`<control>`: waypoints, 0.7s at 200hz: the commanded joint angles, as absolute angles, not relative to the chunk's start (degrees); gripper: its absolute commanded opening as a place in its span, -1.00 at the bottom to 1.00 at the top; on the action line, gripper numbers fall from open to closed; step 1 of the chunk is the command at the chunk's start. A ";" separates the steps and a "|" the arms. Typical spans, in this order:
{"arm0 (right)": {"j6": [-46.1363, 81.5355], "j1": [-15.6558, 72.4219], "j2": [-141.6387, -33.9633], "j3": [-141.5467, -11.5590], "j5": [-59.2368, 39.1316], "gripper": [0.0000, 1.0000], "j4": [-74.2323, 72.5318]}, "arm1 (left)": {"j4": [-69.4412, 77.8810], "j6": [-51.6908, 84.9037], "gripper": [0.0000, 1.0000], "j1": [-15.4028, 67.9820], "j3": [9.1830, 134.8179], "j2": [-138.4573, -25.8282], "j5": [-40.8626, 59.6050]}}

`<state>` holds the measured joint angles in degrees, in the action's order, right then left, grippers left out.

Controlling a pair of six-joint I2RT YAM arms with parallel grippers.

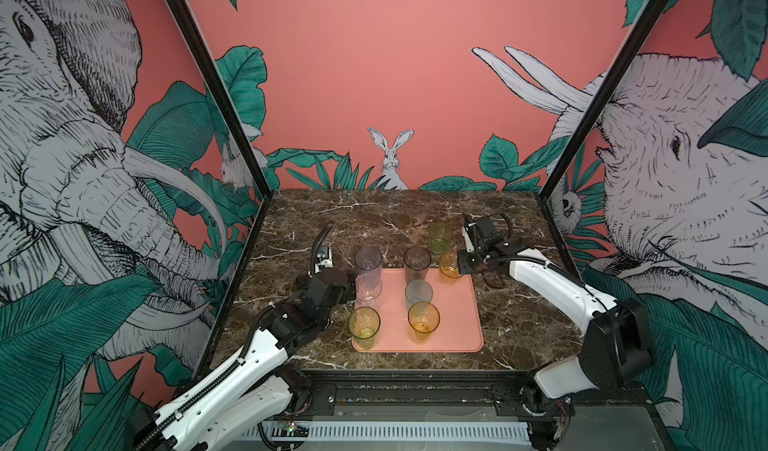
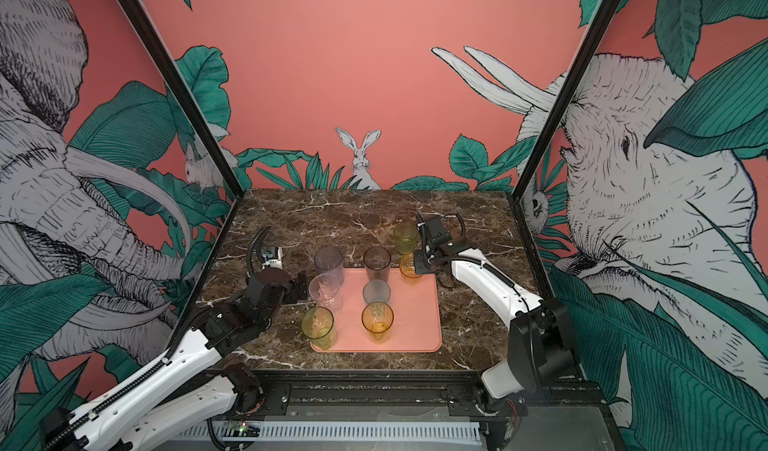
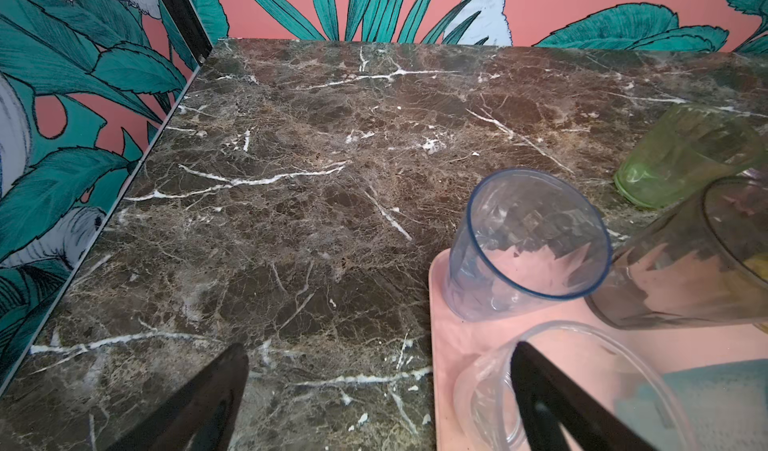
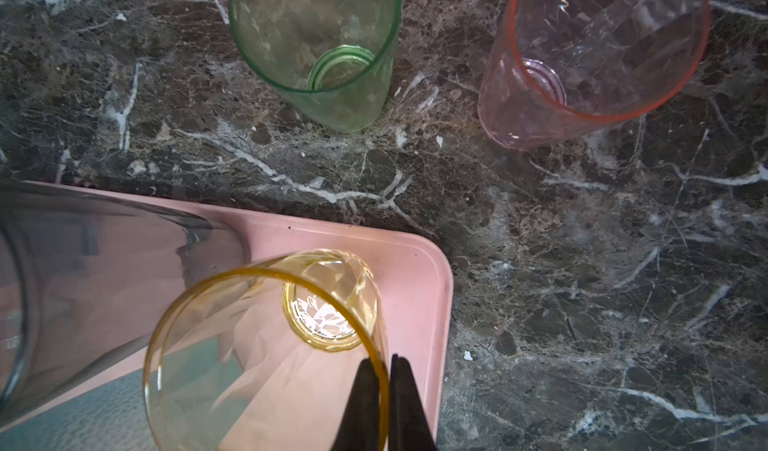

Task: Place the glasses into the tray
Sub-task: 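Lower the yellow glass onto the tray corner farthest from the robot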

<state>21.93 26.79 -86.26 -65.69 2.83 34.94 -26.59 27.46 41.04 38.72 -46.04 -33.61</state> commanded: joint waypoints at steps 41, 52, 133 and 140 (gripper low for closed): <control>22.68 27.01 -89.02 -64.82 3.97 -1.00 31.31 | -25.84 28.52 0.99 40.69 37.51 -45.73 -33.74; 22.69 27.03 -89.28 -64.86 4.07 -1.00 31.12 | -25.83 28.48 0.99 40.69 37.44 -45.74 -33.67; 22.76 26.48 -91.23 -64.86 4.54 -1.00 30.90 | -25.82 28.48 0.99 40.67 37.37 -45.65 -33.62; 22.84 26.44 -91.23 -64.85 4.45 -1.00 30.94 | -25.88 28.53 0.99 40.65 37.35 -45.68 -33.64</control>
<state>22.13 26.68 -90.70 -64.93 3.49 31.86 -26.44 27.49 41.04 38.20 -46.04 -33.45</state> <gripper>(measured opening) 0.053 0.992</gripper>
